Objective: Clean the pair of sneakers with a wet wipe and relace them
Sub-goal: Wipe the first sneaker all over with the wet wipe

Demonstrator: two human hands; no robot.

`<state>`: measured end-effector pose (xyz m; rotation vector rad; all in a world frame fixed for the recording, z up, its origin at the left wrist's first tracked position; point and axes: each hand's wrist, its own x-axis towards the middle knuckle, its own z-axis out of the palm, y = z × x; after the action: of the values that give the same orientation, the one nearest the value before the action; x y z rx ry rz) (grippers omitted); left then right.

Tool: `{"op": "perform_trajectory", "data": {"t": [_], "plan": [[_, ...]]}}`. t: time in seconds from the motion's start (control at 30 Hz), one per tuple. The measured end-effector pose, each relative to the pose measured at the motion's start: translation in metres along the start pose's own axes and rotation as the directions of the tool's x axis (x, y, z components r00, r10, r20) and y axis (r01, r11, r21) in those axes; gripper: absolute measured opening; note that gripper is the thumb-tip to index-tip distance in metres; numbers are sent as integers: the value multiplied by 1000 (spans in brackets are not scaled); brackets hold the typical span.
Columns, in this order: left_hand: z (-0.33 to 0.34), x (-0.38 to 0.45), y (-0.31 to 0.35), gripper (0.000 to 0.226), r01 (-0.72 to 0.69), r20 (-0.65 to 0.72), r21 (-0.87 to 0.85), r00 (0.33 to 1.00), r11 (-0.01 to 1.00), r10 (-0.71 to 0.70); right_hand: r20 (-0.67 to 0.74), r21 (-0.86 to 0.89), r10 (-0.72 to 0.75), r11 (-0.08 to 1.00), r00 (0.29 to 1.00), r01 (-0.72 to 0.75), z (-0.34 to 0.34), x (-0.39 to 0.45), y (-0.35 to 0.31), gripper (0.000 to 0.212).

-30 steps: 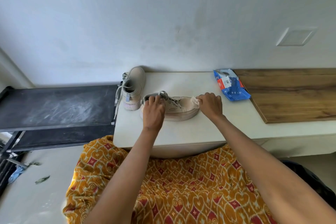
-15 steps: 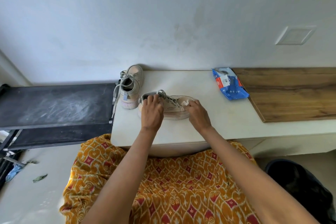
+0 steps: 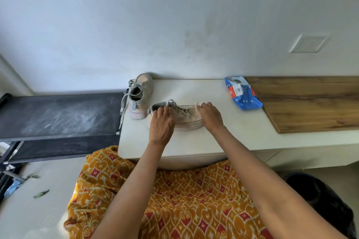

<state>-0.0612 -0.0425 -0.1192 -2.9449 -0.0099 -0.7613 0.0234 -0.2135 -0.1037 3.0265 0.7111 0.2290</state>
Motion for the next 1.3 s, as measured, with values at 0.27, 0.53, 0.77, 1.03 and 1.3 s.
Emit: {"op": "perform_trajectory", "data": {"t": [0.27, 0.53, 0.77, 1.03, 1.3], "plan": [[-13, -3, 3, 24, 2, 75, 20, 997, 1000, -4, 362, 186, -28, 982, 932, -43, -37, 12, -9, 32], [-19, -11, 9, 37, 6, 138, 38, 990, 999, -11, 173, 229, 114, 961, 978, -153, -20, 14, -17, 37], [-19, -12, 9, 46, -29, 178, 64, 984, 998, 18, 373, 162, -15, 986, 928, -49, -35, 15, -16, 31], [-15, -10, 11, 31, 2, 95, 59, 995, 998, -8, 28, 347, 261, 903, 965, -254, -16, -20, 11, 34], [-20, -7, 21, 16, 99, 105, -15, 990, 995, -97, -86, 559, 405, 776, 910, -292, 18, -30, -15, 31]]}}
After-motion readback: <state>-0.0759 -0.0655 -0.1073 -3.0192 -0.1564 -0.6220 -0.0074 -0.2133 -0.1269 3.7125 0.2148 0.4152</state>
